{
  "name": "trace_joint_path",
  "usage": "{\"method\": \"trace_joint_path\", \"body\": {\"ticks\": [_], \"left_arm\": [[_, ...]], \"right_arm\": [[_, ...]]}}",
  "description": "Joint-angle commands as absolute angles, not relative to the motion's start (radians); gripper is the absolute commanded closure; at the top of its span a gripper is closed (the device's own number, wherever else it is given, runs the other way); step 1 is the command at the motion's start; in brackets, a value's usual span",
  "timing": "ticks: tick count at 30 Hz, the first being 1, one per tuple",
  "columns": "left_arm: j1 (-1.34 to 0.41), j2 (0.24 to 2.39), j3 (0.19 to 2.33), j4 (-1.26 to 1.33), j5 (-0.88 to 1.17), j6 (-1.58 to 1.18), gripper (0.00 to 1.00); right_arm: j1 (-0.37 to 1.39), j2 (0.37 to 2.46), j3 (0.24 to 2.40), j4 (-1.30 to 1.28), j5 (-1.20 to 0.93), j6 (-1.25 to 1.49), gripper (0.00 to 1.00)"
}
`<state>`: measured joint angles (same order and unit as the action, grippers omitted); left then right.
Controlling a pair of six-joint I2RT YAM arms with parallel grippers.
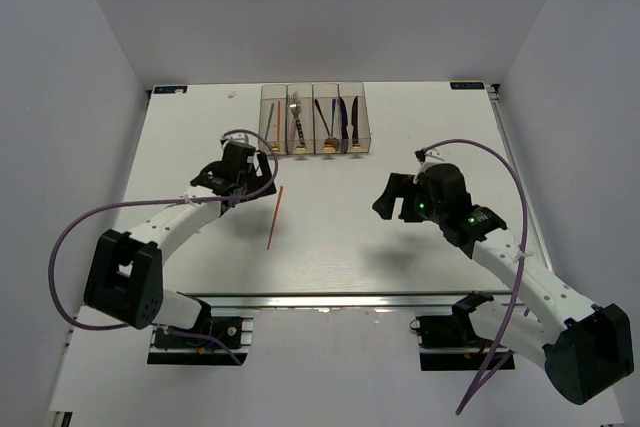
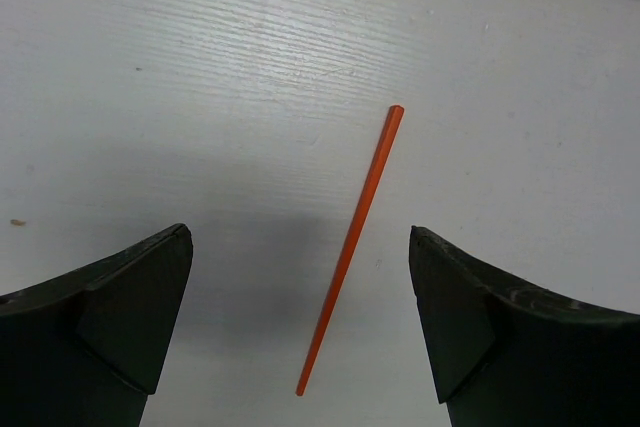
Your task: Sort the eating utensils into containers
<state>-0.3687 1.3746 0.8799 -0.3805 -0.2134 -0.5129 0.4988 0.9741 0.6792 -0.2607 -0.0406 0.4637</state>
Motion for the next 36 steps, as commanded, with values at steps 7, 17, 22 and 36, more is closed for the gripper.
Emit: {"method": "trace_joint_path", "body": {"ticks": [7,17,22,36], "left_arm": [[-0.508,1.543,0.992,-0.351,-0.267,-0.534,0.02],[-0.561,1.735,1.112,-0.445,-0.339,-0.511,0.02],[-0.572,1.769,1.109,-0.463,-0.364,-0.492,0.07],[-0.571,1.816,1.008,-0.426,-0.265,-0.477,1.0]], "right_arm": [[0.5,0.948,0.733,-0.233,-0.115,0.488,0.11],[0.5,0.899,0.742,-0.221,-0.199,0.473,0.11],[0.5,0.874,0.762,-0.248,-0.207,0.425,0.11],[0.5,0.785,0.744,-0.278,-0.192,0.374,0.11]]}}
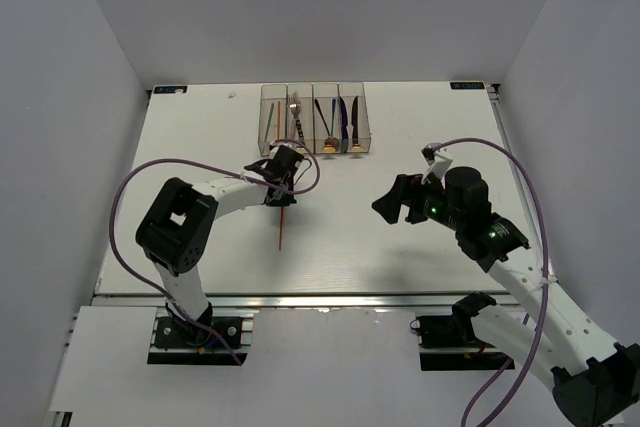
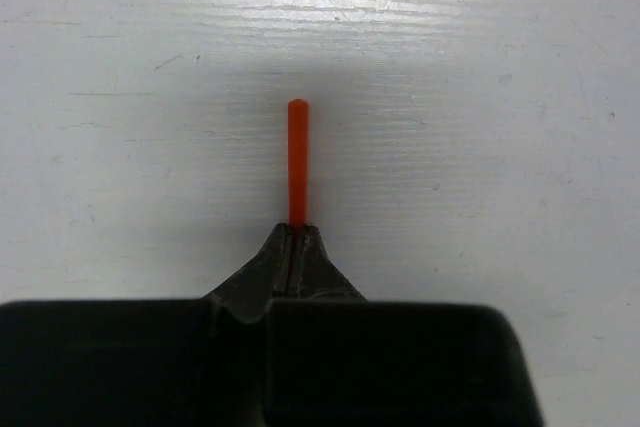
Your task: Sort the eating utensils into containers
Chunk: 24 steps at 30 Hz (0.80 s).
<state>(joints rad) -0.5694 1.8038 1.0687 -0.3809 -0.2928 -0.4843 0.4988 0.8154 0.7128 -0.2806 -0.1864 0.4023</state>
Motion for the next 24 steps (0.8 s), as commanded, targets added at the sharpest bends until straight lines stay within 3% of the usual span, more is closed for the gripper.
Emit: {"method": "trace_joint_path", "body": {"ticks": [1,8,14,18,24], "left_arm": [[-0.571,1.803,0.999,-0.426,-0.268,-0.477,1.0],[-0.566,1.602,1.156,-0.459,-0.35,-0.451,1.0],[-0.476,1.813,1.603,-0.59,-0.446,-0.301,1.0],[-0.416,1.92,1.791,-0.519,-0.569,-0.244,1.0],[-0.308,2.074,2.032,-0.358,-0.459,-0.201,1.0]], "right_arm": [[0.5,0.781,0.741,-0.278,-0.192,0.374,0.11],[0.5,0.759,0.732,-0.273,-0.189,0.367,0.11],[0.5,0.793,0.701,-0.216,-0.141,0.333,0.11],[0.499,0.824,0.695,-0.186,-0.118,0.324,0.11],[0.497,0.867,0.661,-0.147,-0.149,0.325,0.11]]}}
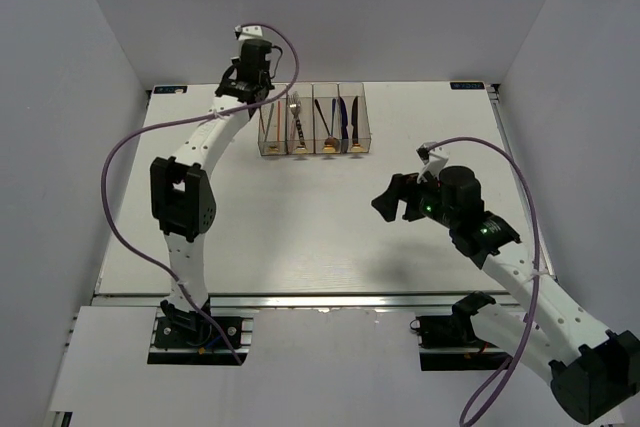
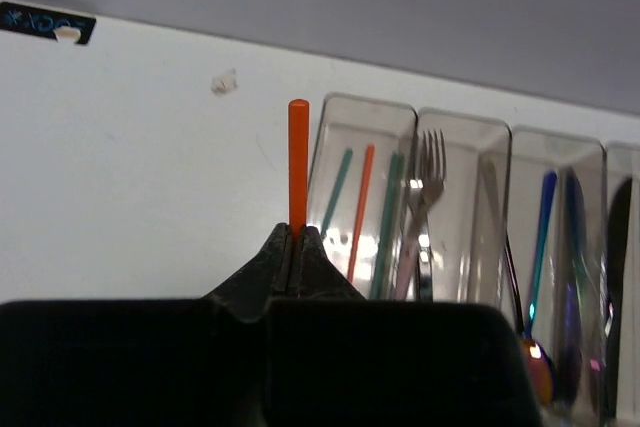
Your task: Sort the eating utensils into containers
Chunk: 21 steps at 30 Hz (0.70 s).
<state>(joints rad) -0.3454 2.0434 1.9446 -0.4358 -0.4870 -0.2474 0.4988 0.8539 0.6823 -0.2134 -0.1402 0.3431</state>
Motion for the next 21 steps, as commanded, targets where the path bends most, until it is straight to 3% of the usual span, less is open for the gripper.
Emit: {"method": "trace_joint_path", "body": {"ticks": [1,6,13,21], "left_arm": [[-0.301,2.095,2.055,-0.322,-0.448,-0.196,1.0],[-0.275,2.209,2.141,-0.252,-0.357,-0.17,1.0],[-0.273,2.246,2.036,-0.114,-0.285,-0.132,1.0],[-0.273,2.253,1.948,-0.046,-0.256,-0.144,0.79]], "right_arm": [[0.499,0.88,0.655,-0.144,-0.147,0.327,0.11],[0.497,0.925,0.649,-0.15,-0.118,0.296,0.11],[0.497,0.957,0.664,-0.141,-0.127,0.275,0.11],[0.497,1.009,0.683,-0.149,-0.107,0.252,0.11]]}}
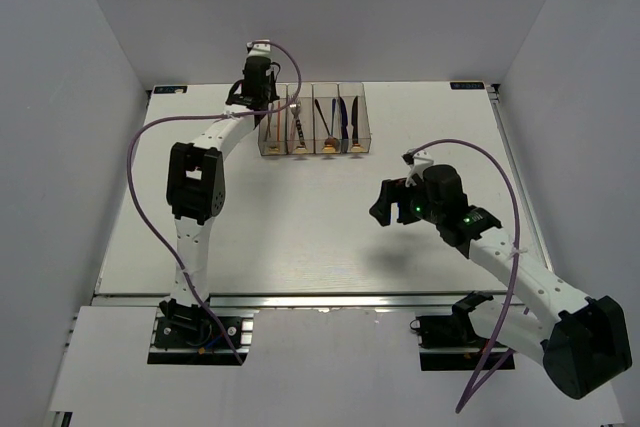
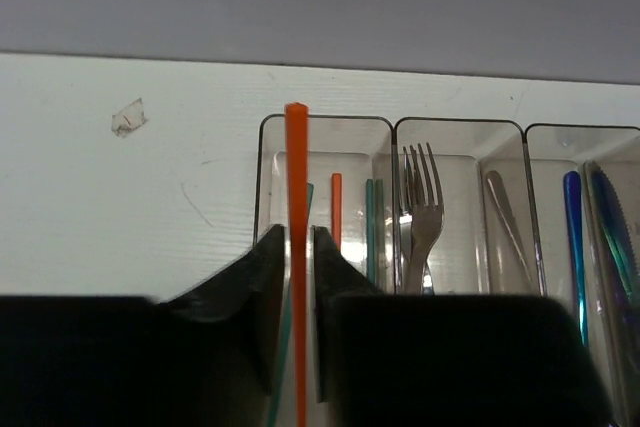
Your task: Sort the eating utensils into containers
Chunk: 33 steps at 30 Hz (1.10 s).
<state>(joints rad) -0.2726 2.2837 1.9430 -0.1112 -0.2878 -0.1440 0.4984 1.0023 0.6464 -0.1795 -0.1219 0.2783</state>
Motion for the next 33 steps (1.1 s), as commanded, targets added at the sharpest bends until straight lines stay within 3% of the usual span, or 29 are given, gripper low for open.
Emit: {"method": "trace_joint_path", "body": {"ticks": [1,4,5,8,13,14,15,25,33], "left_arm": [[-0.272,2.267,1.954,-0.048,-0.252,-0.144,0.74],[-0.272,2.276,1.967,-0.055,-0.245,-0.15,0.46],[-0.272,2.272,1.97,-0.057,-0.245,-0.155,0.32],[-0.272,2.218,1.962,-0.06,-0.23,-0.167,0.2],[-0.272,2.057,1.967,-0.147,-0.257,-0.182,0.14],[-0.273,2.021,1.96,-0.176,-0.287,-0.21,0.05],[-0.272,1.934,1.95,-0.243,-0.352,-0.234,0.02],[-0.272,1.202,1.352,-0.521,-0.563,-0.426,0.02],[-0.272,0.879,1.008,-0.632,-0.609,-0.423,0.02]], "right_arm": [[0.499,1.011,0.683,-0.149,-0.11,0.252,0.11],[0.497,1.005,0.681,-0.15,-0.112,0.252,0.11],[0.497,1.005,0.681,-0.153,-0.11,0.25,0.11],[0.495,1.0,0.689,-0.164,-0.107,0.247,0.11],[0.497,0.962,0.709,-0.187,-0.092,0.256,0.11],[0.497,0.954,0.716,-0.195,-0.086,0.258,0.11],[0.497,0.947,0.724,-0.202,-0.075,0.259,0.11],[0.495,0.829,0.851,-0.365,0.032,0.267,0.11],[0.494,0.779,0.956,-0.547,0.219,0.262,0.11]]}}
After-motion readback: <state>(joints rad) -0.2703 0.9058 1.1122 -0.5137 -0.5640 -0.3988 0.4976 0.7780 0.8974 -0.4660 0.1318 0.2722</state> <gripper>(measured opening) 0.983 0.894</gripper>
